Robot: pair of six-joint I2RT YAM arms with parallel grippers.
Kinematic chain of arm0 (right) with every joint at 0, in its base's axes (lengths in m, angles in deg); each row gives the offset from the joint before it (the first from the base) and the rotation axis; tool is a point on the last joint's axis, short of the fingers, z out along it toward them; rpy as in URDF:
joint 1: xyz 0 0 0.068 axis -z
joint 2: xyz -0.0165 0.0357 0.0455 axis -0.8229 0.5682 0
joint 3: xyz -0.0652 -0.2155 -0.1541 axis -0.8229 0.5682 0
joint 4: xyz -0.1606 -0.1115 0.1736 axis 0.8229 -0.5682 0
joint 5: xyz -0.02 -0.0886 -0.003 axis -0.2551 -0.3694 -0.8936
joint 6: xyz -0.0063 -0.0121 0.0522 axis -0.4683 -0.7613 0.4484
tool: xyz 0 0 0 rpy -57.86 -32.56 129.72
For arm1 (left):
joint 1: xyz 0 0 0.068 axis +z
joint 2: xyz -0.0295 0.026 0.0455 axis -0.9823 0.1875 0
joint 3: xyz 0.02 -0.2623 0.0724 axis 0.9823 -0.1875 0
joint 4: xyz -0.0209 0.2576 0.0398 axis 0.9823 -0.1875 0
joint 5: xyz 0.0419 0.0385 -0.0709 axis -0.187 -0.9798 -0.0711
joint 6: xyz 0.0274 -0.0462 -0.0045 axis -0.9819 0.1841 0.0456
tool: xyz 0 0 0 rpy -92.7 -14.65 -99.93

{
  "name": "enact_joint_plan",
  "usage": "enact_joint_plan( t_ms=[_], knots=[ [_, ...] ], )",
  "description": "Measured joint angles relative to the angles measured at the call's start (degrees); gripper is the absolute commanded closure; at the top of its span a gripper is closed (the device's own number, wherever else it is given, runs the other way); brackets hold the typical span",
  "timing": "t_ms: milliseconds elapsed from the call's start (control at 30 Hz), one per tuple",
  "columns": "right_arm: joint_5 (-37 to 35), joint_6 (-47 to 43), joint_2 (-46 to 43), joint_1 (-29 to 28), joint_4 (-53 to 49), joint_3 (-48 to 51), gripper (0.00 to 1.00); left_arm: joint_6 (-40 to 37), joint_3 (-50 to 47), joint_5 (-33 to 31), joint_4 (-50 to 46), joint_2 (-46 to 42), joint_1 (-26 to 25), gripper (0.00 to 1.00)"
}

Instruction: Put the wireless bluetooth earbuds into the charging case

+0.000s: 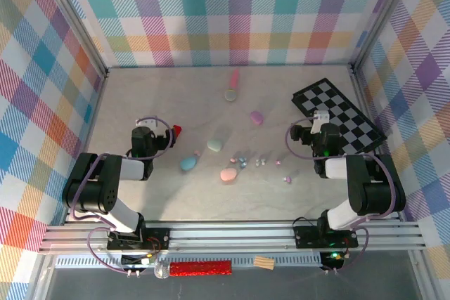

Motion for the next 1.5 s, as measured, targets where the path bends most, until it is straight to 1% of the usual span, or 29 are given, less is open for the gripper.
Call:
enact_joint_plan(
  t_ms=[833,967,1100,1200,1333,1500],
  knots=[
    [0.17,-0.15,-0.26,0.0,-0.74,0.0,0.01,0.02,0.0,-0.26,0.02,0.0,0.0,0.0],
    [0.68,-0.17,-4.28,0.0,-6.08,-0.39,0.01,0.02,0.0,-1.49,-1.31,-1.73,0.0,0.0],
    [1.05,-0.15,-10.6,-0.42,-12.09,-2.25,0.01,-0.04,0.37,-2.34,-5.38,-8.11,-0.13,0.0],
    [1.07,0.31,-14.53,-1.62,-17.53,-4.2,0.01,-1.53,1.36,-4.07,-8.83,-13.51,-1.53,0.0],
    [2.05,2.99,-19.91,-3.52,-26.18,-7.3,0.01,-4.48,3.15,-5.79,-13.86,-20.0,-5.62,0.0],
    [7.13,9.07,-25.49,-4.57,-36.24,-11.02,0.01,-7.85,6.32,-4.98,-20.74,-25.73,-13.2,0.0]
  ],
)
